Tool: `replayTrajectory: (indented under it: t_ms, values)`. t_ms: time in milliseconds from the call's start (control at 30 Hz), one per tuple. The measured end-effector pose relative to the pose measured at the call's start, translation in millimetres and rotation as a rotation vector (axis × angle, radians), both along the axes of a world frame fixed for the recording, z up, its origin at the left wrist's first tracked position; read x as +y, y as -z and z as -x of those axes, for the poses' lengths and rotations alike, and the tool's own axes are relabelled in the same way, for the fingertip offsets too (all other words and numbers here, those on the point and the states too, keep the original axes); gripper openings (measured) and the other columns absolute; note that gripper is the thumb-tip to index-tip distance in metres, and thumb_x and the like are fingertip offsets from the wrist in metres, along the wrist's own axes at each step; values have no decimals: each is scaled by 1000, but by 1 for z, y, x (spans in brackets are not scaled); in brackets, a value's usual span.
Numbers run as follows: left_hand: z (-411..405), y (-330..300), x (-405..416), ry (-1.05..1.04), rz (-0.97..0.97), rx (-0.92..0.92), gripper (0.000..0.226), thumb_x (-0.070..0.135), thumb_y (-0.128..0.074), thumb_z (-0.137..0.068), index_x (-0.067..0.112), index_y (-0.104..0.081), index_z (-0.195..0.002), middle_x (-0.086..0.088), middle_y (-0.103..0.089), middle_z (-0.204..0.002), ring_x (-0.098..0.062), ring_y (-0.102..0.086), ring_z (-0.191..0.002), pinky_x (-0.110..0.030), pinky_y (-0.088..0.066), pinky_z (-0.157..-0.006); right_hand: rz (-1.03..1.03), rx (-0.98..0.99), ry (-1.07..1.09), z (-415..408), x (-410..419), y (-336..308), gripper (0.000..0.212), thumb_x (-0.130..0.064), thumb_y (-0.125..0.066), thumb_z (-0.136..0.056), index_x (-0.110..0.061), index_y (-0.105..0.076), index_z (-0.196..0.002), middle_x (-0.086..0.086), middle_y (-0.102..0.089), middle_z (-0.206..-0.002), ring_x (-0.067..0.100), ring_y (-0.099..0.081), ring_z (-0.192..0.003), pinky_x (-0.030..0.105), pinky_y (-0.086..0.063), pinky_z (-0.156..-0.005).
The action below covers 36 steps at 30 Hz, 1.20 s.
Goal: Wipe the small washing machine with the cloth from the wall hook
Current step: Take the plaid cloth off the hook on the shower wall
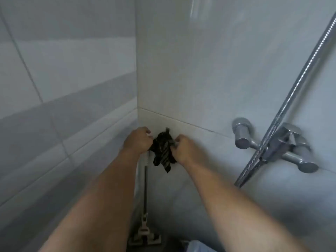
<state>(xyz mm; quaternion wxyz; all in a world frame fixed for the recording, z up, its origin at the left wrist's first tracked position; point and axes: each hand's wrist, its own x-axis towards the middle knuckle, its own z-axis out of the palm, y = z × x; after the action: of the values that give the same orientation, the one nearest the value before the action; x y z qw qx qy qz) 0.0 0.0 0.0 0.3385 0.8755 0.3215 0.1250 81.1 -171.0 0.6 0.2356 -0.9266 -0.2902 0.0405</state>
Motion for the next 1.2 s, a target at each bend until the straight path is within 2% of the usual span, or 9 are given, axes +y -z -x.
replayTrajectory:
  t_ms: [167, 333, 433, 600, 667, 767, 933, 1100, 1200]
  values:
    - [-24, 46, -4, 122, 164, -94, 14, 19, -58, -95, 19, -65, -107, -11, -71, -116, -24, -64, -102, -27, -47, -83, -223, 34, 130, -8, 19, 51, 22, -33, -65, -89, -23, -53, -105, 3, -71, -97, 28, -68, -87, 37, -54, -69]
    - [-37, 56, -1, 84, 276, -161, 20, 13, -62, -92, 5, -70, -109, -11, -72, -105, -25, -66, -96, -31, -53, -89, -317, 20, 172, -15, 30, 72, 19, -22, -65, -88, -23, -59, -106, 3, -72, -99, 26, -67, -87, 30, -40, -63]
    - [-35, 52, -3, 69, 299, -135, 18, 14, -58, -94, 2, -72, -97, -8, -72, -95, -22, -64, -90, -28, -50, -80, -338, 37, 121, -17, 26, 68, 22, -18, -62, -88, -24, -68, -109, 3, -75, -103, 26, -69, -92, 32, -50, -68]
    - [-17, 33, -21, -25, 326, -161, 27, 24, -54, -91, 16, -44, -67, -1, -51, -69, -16, -50, -67, -27, -34, -60, -541, 39, 20, -9, 8, 46, 24, -13, -58, -88, -24, -74, -101, -5, -74, -96, 12, -66, -86, 28, -55, -76]
    - [-7, 22, -28, -65, 389, -195, 30, 29, -52, -92, 18, -37, -68, -3, -47, -70, -18, -49, -68, -28, -33, -62, -625, 92, 14, -8, 0, 28, 24, -12, -59, -90, -25, -74, -104, -10, -72, -94, 3, -63, -83, 21, -50, -78]
    - [10, 1, -39, -48, 529, -243, 25, 30, -53, -91, 16, -47, -71, -7, -56, -78, -20, -55, -78, -30, -39, -71, -715, 200, 27, -14, -12, -2, 32, -12, -66, -89, -24, -70, -118, -13, -67, -88, -5, -62, -77, 18, -48, -79]
    - [39, -29, -59, 40, 886, -171, 39, 36, -66, -82, 7, -76, -105, -16, -74, -105, -33, -68, -99, -40, -51, -88, -744, 350, -12, -20, -37, -44, 57, -18, -84, -79, -23, -62, -131, -1, -68, -94, 11, -68, -85, 32, -59, -85]
    - [50, -50, -93, 164, 1025, -135, 35, 37, -59, -87, 9, -79, -95, -17, -76, -99, -34, -70, -93, -39, -51, -88, -726, 438, 43, -14, -61, -47, 66, -19, -91, -71, -22, -61, -130, 11, -73, -106, 24, -73, -96, 43, -60, -92]
    - [48, -50, -109, 235, 1033, -16, 39, 35, -64, -91, 8, -72, -118, -15, -74, -117, -33, -69, -111, -45, -47, -105, -693, 446, 80, -8, -74, -37, 67, -24, -93, -68, -21, -62, -127, 9, -73, -106, 22, -72, -97, 38, -59, -92]
